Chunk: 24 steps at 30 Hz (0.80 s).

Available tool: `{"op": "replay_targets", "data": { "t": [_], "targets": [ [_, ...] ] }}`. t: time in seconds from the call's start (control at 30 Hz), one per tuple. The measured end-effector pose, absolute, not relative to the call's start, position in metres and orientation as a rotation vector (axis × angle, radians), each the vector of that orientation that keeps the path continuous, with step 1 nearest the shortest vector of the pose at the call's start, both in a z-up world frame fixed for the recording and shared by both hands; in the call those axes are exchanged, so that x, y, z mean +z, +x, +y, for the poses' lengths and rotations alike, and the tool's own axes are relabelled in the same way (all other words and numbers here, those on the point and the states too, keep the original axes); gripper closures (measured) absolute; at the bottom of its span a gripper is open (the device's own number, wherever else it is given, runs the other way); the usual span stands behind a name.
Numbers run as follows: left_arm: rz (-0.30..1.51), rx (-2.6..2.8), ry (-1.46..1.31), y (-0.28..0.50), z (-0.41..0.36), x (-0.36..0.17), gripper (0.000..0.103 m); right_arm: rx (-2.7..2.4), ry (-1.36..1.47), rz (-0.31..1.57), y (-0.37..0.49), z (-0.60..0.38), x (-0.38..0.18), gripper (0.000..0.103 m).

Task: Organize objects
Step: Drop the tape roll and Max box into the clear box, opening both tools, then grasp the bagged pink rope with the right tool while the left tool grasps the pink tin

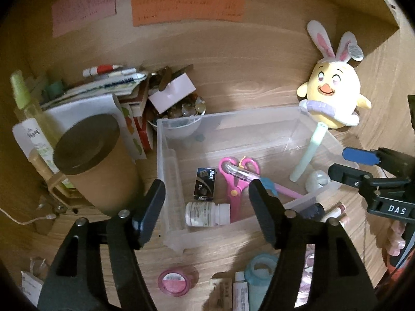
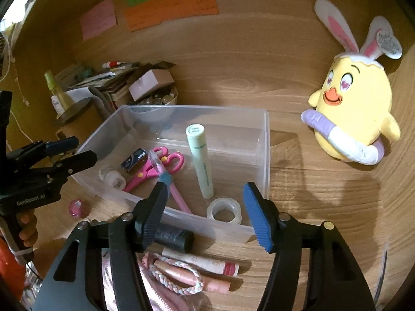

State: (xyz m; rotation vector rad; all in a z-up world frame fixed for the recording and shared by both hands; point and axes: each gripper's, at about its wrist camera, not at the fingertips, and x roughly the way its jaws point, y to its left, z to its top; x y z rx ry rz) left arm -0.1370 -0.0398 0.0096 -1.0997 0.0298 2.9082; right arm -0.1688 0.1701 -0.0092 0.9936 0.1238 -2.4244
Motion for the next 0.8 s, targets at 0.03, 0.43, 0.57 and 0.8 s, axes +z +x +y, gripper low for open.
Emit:
{"op": "replay_targets", "data": {
  "t": [0.03,0.43,0.57,0.8],
  "targets": [
    [0.040,2.916,-1.089,-0.134,-0.039,0.012,0.035,-2.425,0.985,0.123,-0.166,0.171,-0.007,0.038],
    [0.049,2.987,-1.001,-0.096,-0.057,0.026,0.016,-2.415,0.915,0.135,-0.128,0.183,0.007,0.023],
    [0.025,3.012,-1.012,-0.082,-0.072,0.025,0.015,-2.420,0.918,0.144,-0.118,0.190,0.006,0.022],
    [-0.008,2.994,-1.157,-0.066,-0.094,-0.003,0.014,-2.397,0.975,0.158,-0.103,0.196,-0.011,0.022]
  ]
}}
